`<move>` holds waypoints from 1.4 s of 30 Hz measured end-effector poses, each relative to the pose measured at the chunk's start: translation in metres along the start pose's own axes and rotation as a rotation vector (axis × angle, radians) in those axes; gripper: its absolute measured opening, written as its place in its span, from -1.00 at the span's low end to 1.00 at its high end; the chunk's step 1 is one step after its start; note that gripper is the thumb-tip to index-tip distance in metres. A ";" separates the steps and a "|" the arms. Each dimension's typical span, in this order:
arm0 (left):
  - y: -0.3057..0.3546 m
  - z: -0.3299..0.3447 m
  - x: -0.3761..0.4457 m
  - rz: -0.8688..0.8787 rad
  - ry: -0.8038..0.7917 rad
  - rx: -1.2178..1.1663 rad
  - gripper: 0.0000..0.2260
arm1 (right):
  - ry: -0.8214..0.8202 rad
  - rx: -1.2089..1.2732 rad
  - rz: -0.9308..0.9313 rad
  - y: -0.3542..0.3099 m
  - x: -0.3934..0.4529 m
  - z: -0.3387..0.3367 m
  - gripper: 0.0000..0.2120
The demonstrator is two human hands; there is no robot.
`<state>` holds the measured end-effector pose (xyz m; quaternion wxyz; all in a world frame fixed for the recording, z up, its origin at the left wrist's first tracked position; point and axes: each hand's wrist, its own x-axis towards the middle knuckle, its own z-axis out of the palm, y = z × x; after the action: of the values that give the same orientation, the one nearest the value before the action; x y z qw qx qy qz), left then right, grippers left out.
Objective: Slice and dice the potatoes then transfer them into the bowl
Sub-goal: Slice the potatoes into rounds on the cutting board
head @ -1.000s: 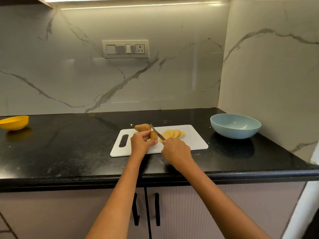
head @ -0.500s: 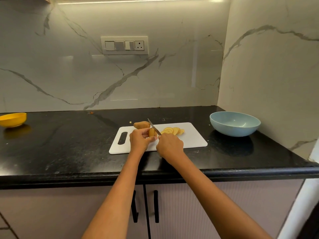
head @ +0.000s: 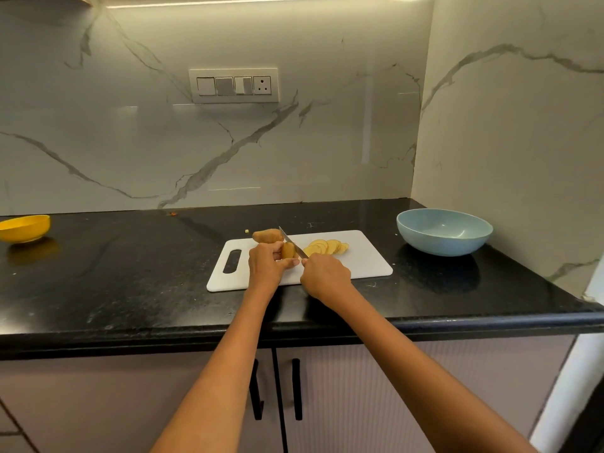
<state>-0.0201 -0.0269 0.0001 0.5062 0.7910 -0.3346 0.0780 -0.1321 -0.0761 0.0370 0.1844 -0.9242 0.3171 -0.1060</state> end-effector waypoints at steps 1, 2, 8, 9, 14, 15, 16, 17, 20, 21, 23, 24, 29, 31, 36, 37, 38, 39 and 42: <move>0.000 0.000 0.001 0.007 -0.002 0.008 -0.83 | 0.003 -0.004 -0.004 0.004 -0.002 0.001 -0.74; -0.001 0.000 0.001 0.013 -0.002 0.011 -0.83 | 0.005 -0.005 -0.009 0.007 -0.004 0.002 -0.73; -0.004 0.001 0.003 -0.004 0.038 0.024 -0.78 | -0.011 0.006 -0.009 0.001 0.004 -0.003 -0.73; -0.004 0.001 0.004 -0.017 0.056 0.018 -0.76 | -0.011 0.009 -0.010 0.000 0.005 -0.003 -0.73; -0.007 0.002 0.008 0.043 0.172 -0.030 -0.81 | -0.017 0.008 -0.021 0.000 0.006 0.000 -0.75; -0.009 0.002 0.008 0.087 0.194 -0.029 -0.84 | -0.015 0.007 -0.028 -0.001 0.006 0.000 -0.75; -0.008 0.002 0.008 0.120 0.200 -0.023 -0.86 | -0.015 0.004 -0.034 -0.001 0.006 0.000 -0.75; -0.008 0.002 0.008 0.137 0.190 -0.023 -0.87 | -0.017 0.001 -0.037 -0.001 0.005 0.000 -0.76; -0.008 0.003 0.007 0.154 0.164 -0.037 -0.86 | -0.036 -0.006 -0.033 0.000 0.006 -0.002 -0.76; -0.007 0.003 0.007 0.152 0.164 -0.031 -0.86 | -0.043 -0.012 -0.029 -0.001 0.007 -0.003 -0.76; -0.007 0.003 0.008 0.129 0.171 -0.033 -0.84 | -0.059 -0.023 -0.024 -0.002 0.010 -0.007 -0.74; -0.007 0.002 0.009 0.119 0.175 -0.039 -0.84 | -0.066 -0.028 -0.023 -0.004 0.011 -0.008 -0.73; -0.009 0.004 0.010 0.097 0.188 -0.045 -0.84 | -0.081 -0.062 -0.035 -0.004 0.015 -0.009 -0.72; -0.010 0.005 0.010 0.103 0.194 -0.048 -0.85 | -0.068 -0.071 -0.051 -0.002 0.014 -0.006 -0.73; -0.008 0.006 0.010 0.110 0.191 -0.056 -0.86 | -0.045 -0.065 -0.061 0.008 0.008 -0.007 -0.75; -0.009 0.006 0.011 0.110 0.194 -0.060 -0.86 | -0.048 -0.069 -0.061 0.008 0.009 -0.008 -0.76; -0.009 0.005 0.011 0.109 0.197 -0.065 -0.86 | -0.050 -0.076 -0.060 0.007 0.010 -0.009 -0.76; -0.009 0.005 0.011 0.104 0.201 -0.068 -0.86 | -0.054 -0.084 -0.060 0.005 0.011 -0.010 -0.76; -0.010 0.004 0.013 0.088 0.209 -0.061 -0.85 | -0.063 -0.094 -0.077 0.003 0.012 -0.009 -0.75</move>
<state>-0.0053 -0.0337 -0.0037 0.5584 0.7473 -0.3165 0.1719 -0.1275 -0.0883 0.0453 0.1467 -0.9463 0.2797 -0.0690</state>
